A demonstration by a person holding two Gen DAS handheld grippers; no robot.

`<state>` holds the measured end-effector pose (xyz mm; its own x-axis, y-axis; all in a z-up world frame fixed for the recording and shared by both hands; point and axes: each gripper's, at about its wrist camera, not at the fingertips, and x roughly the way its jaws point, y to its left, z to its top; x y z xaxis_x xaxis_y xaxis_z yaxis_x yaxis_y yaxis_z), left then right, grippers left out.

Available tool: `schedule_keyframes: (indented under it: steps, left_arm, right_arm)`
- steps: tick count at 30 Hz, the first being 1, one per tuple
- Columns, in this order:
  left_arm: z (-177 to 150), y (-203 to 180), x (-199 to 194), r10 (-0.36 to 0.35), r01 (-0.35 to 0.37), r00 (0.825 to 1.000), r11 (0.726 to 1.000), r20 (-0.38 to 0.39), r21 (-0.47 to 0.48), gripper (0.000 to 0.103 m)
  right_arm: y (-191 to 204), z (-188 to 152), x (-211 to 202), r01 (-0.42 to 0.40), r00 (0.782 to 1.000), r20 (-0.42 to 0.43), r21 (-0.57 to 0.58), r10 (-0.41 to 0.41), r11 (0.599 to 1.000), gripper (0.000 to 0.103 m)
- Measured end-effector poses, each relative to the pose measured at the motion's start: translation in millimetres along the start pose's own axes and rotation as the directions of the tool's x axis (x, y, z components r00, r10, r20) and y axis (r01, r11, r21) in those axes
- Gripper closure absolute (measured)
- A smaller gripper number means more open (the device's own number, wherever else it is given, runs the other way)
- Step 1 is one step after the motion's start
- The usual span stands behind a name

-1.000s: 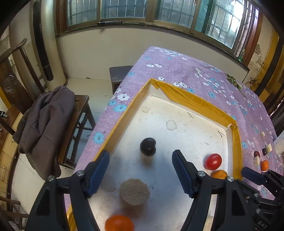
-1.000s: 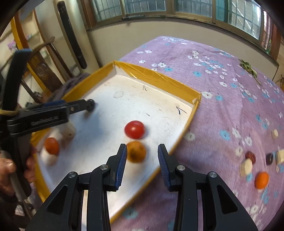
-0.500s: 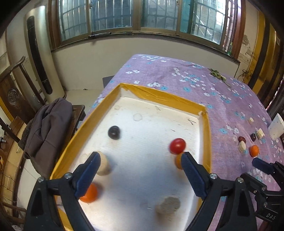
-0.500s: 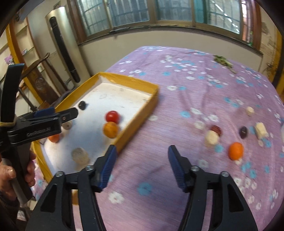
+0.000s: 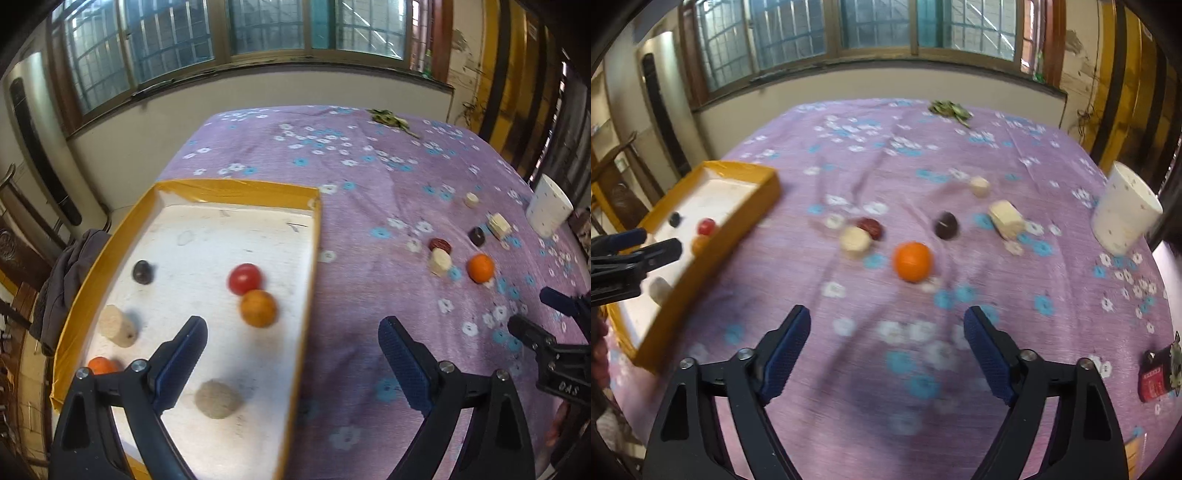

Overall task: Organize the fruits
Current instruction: 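Withdraw both grippers from the tray toward the remaining orange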

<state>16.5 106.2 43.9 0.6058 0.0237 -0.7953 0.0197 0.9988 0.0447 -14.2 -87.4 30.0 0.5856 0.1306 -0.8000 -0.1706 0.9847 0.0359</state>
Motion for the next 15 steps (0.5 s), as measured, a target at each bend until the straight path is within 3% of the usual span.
schedule_keyframes:
  steps: [5,11,15]
  left_arm:
    - [-2,-27,4,-0.010,0.012,1.000,0.999,-0.025,0.044,0.008]
    - [-2,-46,11,0.005,-0.001,0.998,0.997,-0.055,0.078,0.008]
    - [1,-54,18,0.017,-0.011,0.997,0.996,-0.071,0.084,0.008]
  right_arm:
    - [-23,7,13,-0.051,0.999,-0.017,0.024,0.051,0.998,0.017]
    - [-23,22,38,-0.117,0.993,-0.022,-0.003,0.117,0.993,0.019]
    - [-26,29,60,-0.145,0.988,-0.058,0.004,0.145,0.989,0.037]
